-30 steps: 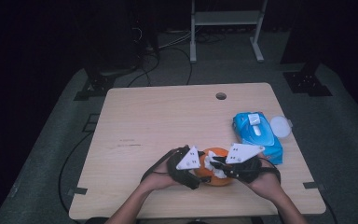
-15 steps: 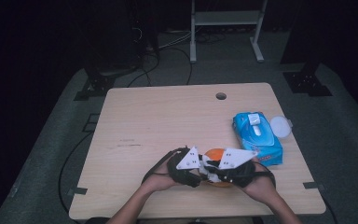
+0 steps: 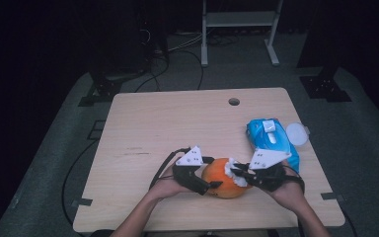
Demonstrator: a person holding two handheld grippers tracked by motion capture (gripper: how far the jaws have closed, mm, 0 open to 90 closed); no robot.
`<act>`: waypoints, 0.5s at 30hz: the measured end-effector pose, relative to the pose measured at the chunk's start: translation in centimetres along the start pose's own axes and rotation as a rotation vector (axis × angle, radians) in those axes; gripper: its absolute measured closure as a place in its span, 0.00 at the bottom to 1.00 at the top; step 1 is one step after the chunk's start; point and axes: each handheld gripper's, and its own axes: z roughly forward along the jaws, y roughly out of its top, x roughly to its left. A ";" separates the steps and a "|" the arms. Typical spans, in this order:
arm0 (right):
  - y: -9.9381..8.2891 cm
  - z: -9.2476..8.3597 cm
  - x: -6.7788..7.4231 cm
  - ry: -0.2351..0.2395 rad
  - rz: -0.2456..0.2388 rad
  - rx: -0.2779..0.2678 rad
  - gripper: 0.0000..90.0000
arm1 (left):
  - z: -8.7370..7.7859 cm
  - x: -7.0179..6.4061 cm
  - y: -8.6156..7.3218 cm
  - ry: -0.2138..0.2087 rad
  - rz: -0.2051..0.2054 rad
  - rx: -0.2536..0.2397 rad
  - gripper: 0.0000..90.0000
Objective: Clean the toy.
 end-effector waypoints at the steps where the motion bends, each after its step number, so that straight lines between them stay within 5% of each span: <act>1: 0.3 0.4 0.5 0.003 -0.025 0.008 0.91 | 0.1 -0.2 -0.1 0.009 0.028 0.023 0.26; 3: 0.5 0.8 0.9 0.007 -0.058 0.023 0.91 | 0.0 -0.3 -0.5 0.021 0.030 0.041 0.33; 9: -0.8 -0.1 -0.5 -0.015 0.001 0.024 0.91 | -0.4 0.6 -1.2 0.033 -0.026 0.054 0.34; 15: -2.6 -1.0 -2.2 -0.045 0.039 0.090 0.91 | -1.0 1.8 -2.1 0.047 -0.093 0.046 0.31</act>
